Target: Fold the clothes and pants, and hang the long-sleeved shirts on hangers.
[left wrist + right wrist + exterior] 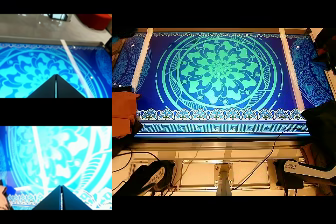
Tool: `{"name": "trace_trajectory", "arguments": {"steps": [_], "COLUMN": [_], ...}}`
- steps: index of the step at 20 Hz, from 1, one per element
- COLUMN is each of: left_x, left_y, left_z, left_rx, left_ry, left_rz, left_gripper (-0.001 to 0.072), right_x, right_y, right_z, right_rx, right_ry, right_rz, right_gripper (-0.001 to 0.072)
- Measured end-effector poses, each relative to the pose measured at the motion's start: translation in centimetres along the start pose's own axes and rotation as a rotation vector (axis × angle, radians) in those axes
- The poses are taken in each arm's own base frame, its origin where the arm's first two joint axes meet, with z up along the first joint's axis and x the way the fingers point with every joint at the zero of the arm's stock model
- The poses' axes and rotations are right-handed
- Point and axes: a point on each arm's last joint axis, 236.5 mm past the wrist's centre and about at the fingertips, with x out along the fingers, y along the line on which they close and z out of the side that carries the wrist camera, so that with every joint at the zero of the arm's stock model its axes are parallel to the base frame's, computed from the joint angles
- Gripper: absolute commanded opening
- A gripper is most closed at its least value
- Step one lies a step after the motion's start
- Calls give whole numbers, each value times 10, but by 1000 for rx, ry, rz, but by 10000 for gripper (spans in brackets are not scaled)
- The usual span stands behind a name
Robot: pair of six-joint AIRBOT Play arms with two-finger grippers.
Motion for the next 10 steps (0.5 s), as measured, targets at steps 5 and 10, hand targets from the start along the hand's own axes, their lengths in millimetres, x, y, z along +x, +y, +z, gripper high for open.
{"name": "trace_trajectory", "arguments": {"steps": [5, 10], "left_x": [-32, -40], "left_y": [-13, -17], "left_z": [14, 17], "left_rx": [29, 36], "left_ry": [-51, -64], "left_rz": [-4, -7], "left_gripper": [11, 10], "right_x": [17, 20], "right_y": [36, 45], "right_z": [-2, -2], "right_rx": [-68, -83], "right_ry": [-5, -11], "right_rz": [48, 62], "right_gripper": [52, 52]}}
